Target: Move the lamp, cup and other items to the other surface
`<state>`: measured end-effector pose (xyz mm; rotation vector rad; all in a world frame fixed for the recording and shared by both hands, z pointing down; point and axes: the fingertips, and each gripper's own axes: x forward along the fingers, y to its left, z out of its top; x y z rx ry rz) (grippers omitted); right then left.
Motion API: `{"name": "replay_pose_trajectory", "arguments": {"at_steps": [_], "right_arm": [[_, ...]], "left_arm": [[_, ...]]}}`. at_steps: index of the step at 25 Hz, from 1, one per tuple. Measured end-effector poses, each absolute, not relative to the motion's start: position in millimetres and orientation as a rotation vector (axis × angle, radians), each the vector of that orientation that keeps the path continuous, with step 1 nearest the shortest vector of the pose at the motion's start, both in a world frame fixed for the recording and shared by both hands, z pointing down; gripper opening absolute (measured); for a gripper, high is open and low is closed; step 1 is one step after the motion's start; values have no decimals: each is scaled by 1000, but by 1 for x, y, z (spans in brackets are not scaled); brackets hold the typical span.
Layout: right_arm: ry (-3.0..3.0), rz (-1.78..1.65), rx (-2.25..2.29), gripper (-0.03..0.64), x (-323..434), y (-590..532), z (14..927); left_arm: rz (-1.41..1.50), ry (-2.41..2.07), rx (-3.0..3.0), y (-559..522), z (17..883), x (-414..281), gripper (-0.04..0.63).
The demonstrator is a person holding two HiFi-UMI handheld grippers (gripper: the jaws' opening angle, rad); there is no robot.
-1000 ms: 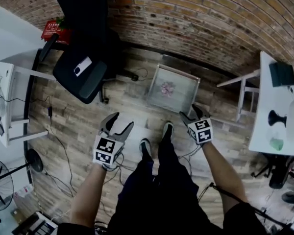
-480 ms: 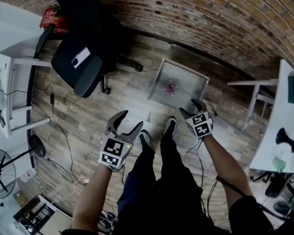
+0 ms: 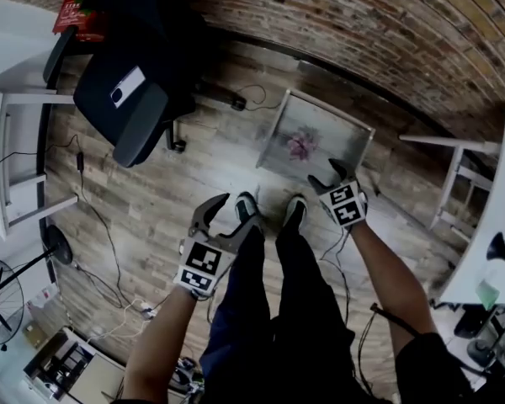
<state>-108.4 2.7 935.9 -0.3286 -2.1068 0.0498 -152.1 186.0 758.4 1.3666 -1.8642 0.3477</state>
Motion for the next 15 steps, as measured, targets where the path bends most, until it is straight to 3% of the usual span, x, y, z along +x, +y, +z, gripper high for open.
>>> {"name": "replay_pose_trajectory", "arguments": {"at_steps": [15], "right_arm": [[-1993, -123, -433, 419, -159, 22, 1078]], "left_arm": [[258, -1886, 1286, 235, 843, -207, 263]]}}
